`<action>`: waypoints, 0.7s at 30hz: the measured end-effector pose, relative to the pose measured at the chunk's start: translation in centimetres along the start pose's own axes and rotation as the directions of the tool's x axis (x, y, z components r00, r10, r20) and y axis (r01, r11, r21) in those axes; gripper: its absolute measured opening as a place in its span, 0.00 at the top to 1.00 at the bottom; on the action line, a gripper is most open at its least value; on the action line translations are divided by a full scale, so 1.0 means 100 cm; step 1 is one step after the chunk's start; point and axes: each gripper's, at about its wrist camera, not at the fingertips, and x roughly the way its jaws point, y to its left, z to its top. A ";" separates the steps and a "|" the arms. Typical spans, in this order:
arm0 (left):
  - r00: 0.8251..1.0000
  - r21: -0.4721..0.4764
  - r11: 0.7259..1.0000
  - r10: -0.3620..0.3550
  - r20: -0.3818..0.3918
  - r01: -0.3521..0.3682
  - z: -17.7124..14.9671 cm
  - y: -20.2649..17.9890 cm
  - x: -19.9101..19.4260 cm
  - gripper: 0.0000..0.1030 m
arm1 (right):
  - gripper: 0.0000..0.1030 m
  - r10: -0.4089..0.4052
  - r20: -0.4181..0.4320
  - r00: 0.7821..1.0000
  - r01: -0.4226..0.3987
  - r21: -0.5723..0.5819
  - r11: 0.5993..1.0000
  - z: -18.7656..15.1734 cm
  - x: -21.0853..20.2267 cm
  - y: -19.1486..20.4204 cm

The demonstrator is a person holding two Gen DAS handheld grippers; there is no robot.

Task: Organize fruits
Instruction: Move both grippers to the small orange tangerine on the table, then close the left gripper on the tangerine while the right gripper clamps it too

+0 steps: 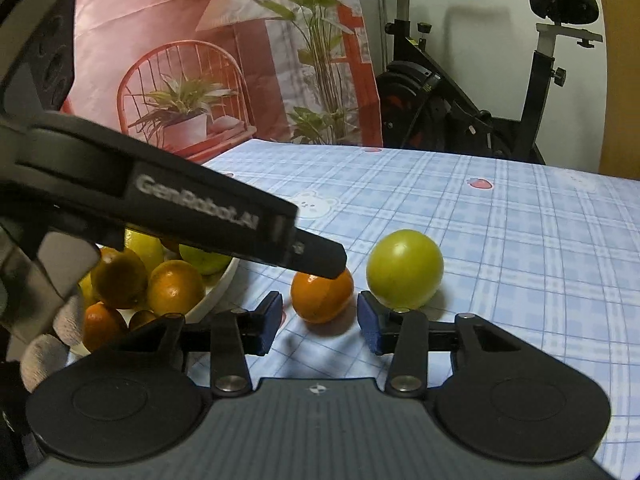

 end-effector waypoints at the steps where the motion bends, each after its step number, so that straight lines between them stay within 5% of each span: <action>1: 1.000 0.003 1.000 0.000 -0.006 0.000 0.000 -0.001 0.001 0.56 | 0.57 -0.001 -0.003 1.000 0.001 0.001 1.000 0.000 0.001 0.000; 14: 0.998 0.035 0.999 0.002 -0.056 0.000 -0.006 -0.005 0.013 0.60 | 0.57 0.004 -0.028 1.000 -0.003 0.007 1.000 0.002 0.006 0.000; 21: 0.998 0.047 0.999 0.006 -0.057 -0.003 -0.010 -0.007 0.011 0.64 | 0.66 0.002 -0.032 0.999 -0.001 0.013 1.000 0.004 0.007 -0.001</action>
